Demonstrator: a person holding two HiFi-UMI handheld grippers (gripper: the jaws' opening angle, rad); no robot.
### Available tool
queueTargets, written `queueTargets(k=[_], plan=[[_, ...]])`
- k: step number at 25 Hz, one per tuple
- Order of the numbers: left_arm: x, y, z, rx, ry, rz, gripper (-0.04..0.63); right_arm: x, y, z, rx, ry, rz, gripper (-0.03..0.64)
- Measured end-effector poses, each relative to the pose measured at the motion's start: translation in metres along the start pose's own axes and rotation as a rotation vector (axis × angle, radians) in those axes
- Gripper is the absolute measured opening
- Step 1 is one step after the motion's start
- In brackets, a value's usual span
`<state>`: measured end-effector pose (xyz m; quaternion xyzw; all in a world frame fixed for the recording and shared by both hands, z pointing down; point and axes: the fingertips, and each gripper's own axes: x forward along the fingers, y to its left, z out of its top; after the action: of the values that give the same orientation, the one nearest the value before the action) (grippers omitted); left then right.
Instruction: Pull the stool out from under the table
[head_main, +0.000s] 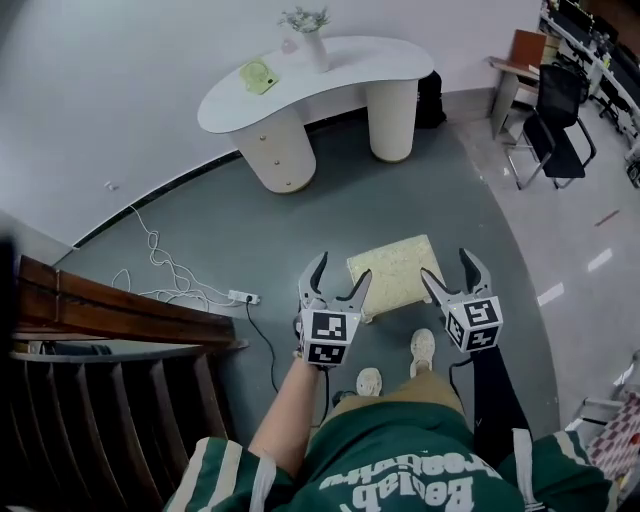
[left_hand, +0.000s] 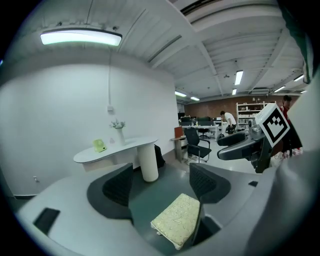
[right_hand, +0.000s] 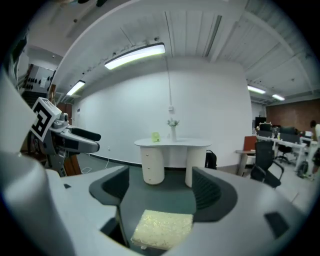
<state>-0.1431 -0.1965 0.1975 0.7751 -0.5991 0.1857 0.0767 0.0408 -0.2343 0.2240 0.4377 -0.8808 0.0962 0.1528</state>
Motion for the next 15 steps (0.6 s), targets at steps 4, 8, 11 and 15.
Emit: queueTargets(k=[4, 8, 11, 15], plan=[[-0.035, 0.001, 0.027, 0.041, -0.080, -0.026, 0.356, -0.030, 0.025, 0.027, -0.020, -0.059, -0.018, 0.403], [-0.058, -0.001, 0.052, 0.038, -0.137, -0.035, 0.356, -0.052, 0.034, 0.064, -0.043, -0.124, -0.023, 0.403], [-0.072, -0.005, 0.068, 0.046, -0.176, -0.034, 0.359, -0.066, 0.041, 0.094, -0.076, -0.176, -0.021, 0.405], [-0.080, -0.010, 0.092, 0.056, -0.232, -0.060, 0.359, -0.079, 0.046, 0.122, -0.127, -0.223, -0.026, 0.403]])
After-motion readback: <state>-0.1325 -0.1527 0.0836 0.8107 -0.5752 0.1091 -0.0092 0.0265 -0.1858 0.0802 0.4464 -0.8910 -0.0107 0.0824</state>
